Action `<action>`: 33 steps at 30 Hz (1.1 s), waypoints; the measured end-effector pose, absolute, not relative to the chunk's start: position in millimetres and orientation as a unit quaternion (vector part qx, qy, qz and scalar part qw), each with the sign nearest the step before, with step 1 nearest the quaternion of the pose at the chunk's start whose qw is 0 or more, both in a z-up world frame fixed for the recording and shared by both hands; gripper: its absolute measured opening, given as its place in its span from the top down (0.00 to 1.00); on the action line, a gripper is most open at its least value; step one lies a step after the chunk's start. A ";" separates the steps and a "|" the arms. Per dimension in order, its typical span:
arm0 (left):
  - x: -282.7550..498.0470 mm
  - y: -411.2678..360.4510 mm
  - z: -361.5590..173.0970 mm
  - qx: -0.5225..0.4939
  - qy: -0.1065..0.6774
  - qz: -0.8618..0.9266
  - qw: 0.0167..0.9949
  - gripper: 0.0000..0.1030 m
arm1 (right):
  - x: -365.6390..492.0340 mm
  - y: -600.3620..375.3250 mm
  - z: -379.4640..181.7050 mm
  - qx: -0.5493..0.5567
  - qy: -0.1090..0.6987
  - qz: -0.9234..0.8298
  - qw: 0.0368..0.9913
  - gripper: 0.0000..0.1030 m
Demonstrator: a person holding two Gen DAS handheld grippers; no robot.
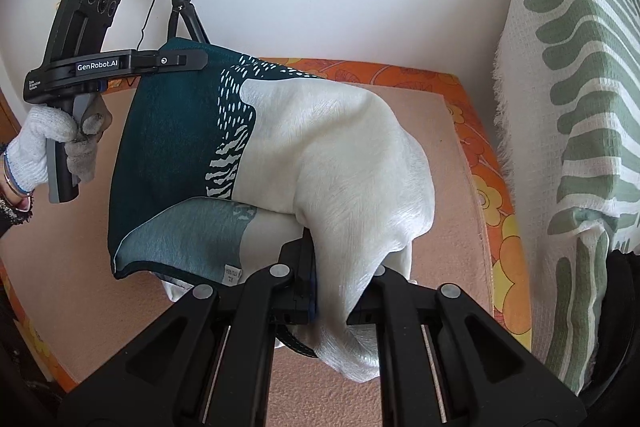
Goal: Fold small clothes
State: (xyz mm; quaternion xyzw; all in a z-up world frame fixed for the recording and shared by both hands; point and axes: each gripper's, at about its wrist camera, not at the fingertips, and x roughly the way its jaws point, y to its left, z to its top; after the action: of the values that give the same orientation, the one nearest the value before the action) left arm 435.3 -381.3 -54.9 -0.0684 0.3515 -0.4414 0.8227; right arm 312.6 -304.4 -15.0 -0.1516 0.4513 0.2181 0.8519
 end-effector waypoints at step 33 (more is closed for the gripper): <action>369.3 -427.6 -88.4 0.055 0.402 -0.456 0.792 0.80 | 349.1 -357.9 24.5 0.072 0.419 0.202 0.883 0.61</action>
State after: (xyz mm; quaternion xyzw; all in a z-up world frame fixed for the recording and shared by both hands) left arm 369.3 -427.6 -88.4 0.0553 0.4016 -0.4560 0.7923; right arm 349.1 -357.9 24.5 0.0715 0.4186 0.2020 0.8825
